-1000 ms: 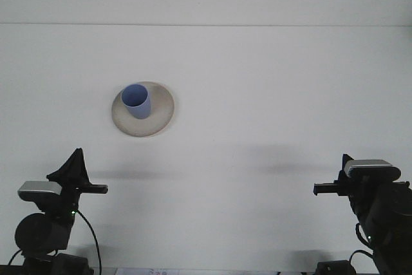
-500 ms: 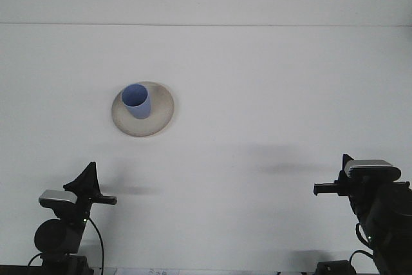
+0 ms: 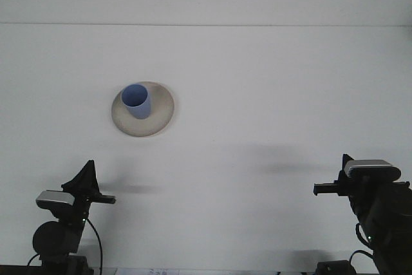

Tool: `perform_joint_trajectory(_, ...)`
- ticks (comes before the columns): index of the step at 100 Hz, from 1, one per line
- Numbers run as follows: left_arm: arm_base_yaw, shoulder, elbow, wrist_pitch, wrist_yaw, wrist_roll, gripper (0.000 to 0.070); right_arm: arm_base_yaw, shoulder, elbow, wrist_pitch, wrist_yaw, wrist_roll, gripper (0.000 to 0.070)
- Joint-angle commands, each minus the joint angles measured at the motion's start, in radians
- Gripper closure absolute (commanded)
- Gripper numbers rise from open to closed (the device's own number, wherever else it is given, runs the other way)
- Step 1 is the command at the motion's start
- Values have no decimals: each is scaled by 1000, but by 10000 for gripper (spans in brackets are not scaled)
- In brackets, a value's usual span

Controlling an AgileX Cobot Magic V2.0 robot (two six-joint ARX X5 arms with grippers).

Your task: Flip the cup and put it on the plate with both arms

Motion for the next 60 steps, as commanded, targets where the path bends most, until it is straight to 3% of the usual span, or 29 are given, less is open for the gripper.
perform_joint_trajectory(1,1,-1,-19,12,1,-10,688,1,3,12,11,0,14,700)
perform_joint_trajectory(38,1,-1,-19,12,1,-10,688,1,3,12,11,0,14,700)
perform_joint_trajectory(60,1,-1,-19,12,1,-10,688,2,-104,-150,262,24,12,700)
